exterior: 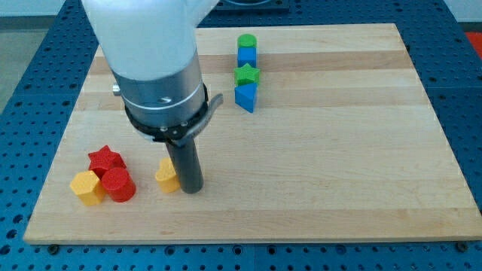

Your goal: Slide the red star and yellow heart into the group of blocks

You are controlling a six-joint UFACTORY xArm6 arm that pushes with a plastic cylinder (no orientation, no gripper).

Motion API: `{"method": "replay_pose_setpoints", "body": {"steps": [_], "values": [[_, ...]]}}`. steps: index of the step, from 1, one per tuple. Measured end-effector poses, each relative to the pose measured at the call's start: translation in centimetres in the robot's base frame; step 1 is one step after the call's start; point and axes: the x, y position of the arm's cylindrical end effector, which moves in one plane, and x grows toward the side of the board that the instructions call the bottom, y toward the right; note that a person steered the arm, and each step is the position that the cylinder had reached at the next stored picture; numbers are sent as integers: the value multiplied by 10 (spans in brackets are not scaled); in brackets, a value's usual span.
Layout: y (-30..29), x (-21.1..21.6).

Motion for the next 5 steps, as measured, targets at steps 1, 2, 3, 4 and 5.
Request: {"method": "replay_pose_setpoints", "body": {"steps": [1, 2, 3, 4, 5], "values": [[-10, -5], [-21, -5], [-33, -5], [-43, -5], [-52, -5]]}}
